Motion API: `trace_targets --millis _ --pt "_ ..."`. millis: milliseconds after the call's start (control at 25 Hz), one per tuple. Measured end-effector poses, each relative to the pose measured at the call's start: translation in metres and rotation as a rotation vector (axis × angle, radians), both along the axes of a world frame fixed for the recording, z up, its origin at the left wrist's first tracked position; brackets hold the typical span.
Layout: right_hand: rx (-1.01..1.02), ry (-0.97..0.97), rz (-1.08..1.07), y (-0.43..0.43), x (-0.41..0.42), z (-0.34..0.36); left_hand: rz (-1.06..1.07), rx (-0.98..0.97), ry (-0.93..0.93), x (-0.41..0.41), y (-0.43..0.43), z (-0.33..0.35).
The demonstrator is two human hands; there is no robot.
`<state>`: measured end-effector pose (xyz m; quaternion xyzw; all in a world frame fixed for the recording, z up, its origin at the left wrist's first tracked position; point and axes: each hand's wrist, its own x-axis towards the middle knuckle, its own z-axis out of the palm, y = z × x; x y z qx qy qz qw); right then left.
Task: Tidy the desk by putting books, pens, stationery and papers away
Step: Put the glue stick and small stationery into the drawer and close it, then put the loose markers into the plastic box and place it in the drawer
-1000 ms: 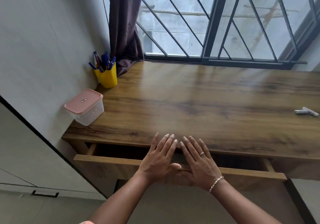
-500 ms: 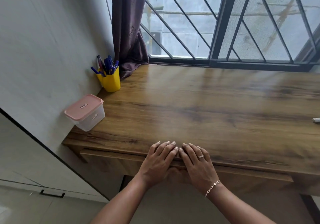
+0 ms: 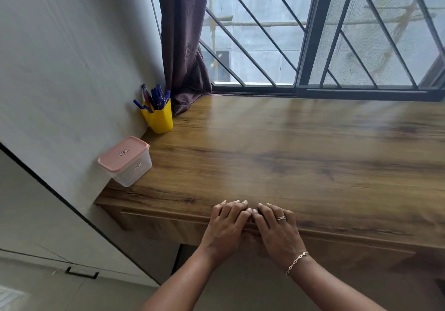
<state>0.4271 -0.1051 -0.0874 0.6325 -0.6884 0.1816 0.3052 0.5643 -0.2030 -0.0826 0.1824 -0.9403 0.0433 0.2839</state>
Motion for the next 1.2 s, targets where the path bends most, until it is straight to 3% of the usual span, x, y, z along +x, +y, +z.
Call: trace_targets --millis 760,880,1040,1200 --pt "0.216 -0.131 0.11 -0.006 -0.017 0.045 -0.038 0.314 -0.032 0.008 -0.005 0.031" --pt "0.232 -0.182 0.118 -0.019 -0.017 0.052 0.062 0.38 0.07 0.016 -0.012 0.039" --pt "0.236 -0.22 0.164 -0.045 -0.01 0.063 0.223 0.293 0.249 0.041 -0.03 0.045" --pt "0.234 -0.226 0.206 -0.079 0.004 0.069 0.528 0.295 0.57 0.061 -0.043 0.056"
